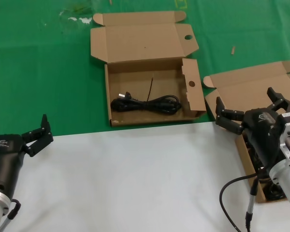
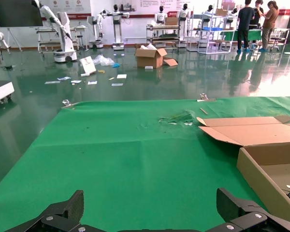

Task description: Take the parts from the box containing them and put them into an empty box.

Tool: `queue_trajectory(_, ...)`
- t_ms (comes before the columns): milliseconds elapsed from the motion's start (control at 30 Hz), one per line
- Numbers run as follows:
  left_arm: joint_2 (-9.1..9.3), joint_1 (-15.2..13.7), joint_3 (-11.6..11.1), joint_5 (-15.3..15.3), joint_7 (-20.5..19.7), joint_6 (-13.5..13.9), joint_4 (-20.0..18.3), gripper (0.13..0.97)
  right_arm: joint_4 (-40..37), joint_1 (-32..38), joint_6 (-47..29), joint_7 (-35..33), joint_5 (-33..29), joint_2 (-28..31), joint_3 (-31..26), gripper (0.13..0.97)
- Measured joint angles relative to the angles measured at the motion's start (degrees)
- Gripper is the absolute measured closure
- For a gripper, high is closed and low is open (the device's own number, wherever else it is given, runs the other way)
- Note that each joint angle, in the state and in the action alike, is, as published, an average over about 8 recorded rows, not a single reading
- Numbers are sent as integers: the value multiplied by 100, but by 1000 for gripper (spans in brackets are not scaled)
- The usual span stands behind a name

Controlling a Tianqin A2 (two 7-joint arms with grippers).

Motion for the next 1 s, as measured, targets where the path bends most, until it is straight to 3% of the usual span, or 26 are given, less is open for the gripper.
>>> queue_trajectory(1000, 0, 0, 0, 0, 0, 0, 0, 132, 0, 0, 0, 0, 0, 0, 0, 129)
